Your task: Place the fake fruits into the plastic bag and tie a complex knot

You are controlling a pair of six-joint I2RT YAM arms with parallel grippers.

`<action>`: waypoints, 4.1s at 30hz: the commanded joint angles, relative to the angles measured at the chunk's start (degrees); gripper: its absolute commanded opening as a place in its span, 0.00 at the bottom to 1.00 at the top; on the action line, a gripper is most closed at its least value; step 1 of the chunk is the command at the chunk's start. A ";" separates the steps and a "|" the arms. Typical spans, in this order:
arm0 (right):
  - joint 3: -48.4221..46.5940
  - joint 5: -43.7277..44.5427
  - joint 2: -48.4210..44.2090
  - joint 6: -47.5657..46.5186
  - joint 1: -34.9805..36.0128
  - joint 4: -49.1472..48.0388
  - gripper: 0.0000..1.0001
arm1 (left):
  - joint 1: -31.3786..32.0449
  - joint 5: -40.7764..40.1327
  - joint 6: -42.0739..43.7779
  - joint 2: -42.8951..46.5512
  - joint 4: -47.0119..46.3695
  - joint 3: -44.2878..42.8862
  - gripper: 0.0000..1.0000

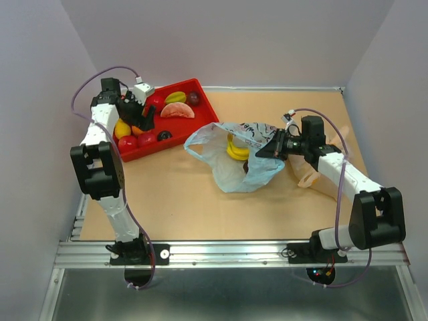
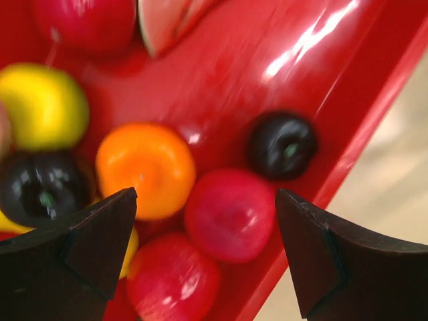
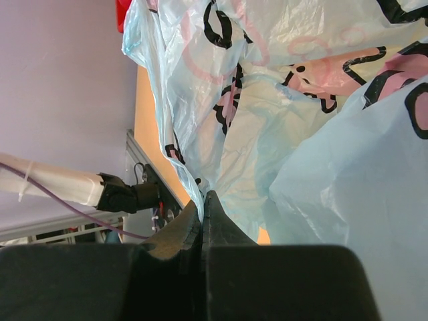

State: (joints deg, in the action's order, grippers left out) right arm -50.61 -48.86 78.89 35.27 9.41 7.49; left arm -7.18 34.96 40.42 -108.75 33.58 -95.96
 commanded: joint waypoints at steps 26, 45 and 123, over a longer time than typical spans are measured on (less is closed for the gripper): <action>-2.12 -1.24 1.00 -2.31 -0.09 -0.72 0.00 | -0.47 -5.52 15.56 -7.18 16.86 -1.25 0.89; -4.59 -1.76 3.02 -2.22 -0.01 -0.81 0.00 | -0.55 -4.12 7.12 -8.41 13.69 -11.26 0.46; -4.32 -1.68 5.75 -4.42 -0.09 -2.12 0.00 | 3.85 -18.27 -31.28 -5.15 -11.69 -5.55 0.88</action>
State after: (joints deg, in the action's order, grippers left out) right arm -55.29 -50.57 85.10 32.12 9.39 7.27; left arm -0.56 16.86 12.03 -113.84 21.71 -96.99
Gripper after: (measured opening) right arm 0.012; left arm 0.910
